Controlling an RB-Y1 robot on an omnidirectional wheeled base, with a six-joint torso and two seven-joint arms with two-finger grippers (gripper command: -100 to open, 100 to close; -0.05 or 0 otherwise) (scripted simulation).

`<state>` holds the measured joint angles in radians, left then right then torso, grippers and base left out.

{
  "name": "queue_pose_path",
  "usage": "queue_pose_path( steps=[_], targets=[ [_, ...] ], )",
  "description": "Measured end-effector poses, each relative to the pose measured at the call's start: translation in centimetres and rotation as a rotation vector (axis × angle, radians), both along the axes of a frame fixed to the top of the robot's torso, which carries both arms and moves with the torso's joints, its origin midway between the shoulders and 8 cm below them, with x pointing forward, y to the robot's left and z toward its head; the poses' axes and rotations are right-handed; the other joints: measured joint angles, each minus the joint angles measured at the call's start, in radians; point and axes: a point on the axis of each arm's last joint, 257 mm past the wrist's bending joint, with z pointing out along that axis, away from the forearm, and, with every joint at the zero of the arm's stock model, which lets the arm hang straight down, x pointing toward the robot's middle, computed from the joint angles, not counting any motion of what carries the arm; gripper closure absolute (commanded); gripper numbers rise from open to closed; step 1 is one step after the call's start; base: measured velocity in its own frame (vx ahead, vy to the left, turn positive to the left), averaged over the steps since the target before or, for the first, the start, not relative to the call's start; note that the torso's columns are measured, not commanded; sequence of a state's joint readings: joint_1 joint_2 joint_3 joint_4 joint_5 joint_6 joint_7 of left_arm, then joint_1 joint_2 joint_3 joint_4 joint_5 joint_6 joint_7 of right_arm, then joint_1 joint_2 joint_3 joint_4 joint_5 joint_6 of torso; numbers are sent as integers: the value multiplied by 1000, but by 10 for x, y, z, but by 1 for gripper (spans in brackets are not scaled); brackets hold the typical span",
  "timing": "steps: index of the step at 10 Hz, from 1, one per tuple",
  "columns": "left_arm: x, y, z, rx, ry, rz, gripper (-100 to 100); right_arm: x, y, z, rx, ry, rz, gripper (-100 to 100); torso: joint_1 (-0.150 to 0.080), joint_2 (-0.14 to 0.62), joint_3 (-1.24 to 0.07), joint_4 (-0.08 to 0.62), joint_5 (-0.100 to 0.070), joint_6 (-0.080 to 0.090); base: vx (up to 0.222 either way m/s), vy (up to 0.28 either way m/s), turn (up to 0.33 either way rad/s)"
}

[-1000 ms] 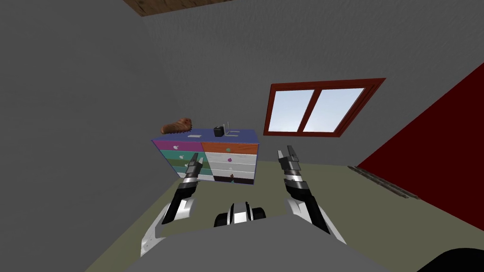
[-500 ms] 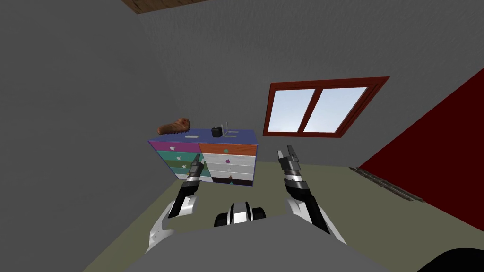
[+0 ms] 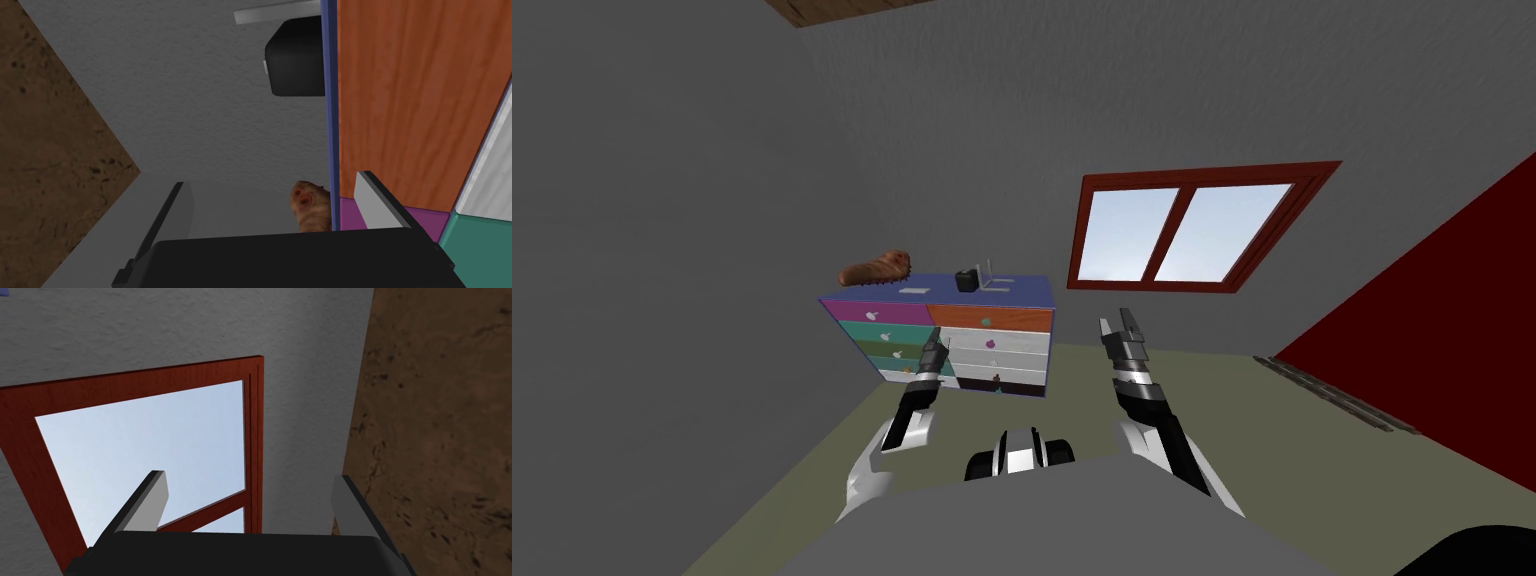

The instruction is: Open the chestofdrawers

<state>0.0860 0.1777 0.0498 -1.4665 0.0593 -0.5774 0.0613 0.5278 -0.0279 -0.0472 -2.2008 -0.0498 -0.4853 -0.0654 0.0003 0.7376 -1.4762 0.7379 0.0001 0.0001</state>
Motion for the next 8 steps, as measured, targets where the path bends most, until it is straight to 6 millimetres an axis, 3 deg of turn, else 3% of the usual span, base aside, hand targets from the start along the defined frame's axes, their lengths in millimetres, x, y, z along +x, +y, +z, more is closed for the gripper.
queue_pose_path(
  steps=[8],
  targets=[
    [26,-12,-42,-69,72,-9,-100,0,0,0,0,0,0,0,0,1,1,0,0,0,40,-50,6]
  ],
)
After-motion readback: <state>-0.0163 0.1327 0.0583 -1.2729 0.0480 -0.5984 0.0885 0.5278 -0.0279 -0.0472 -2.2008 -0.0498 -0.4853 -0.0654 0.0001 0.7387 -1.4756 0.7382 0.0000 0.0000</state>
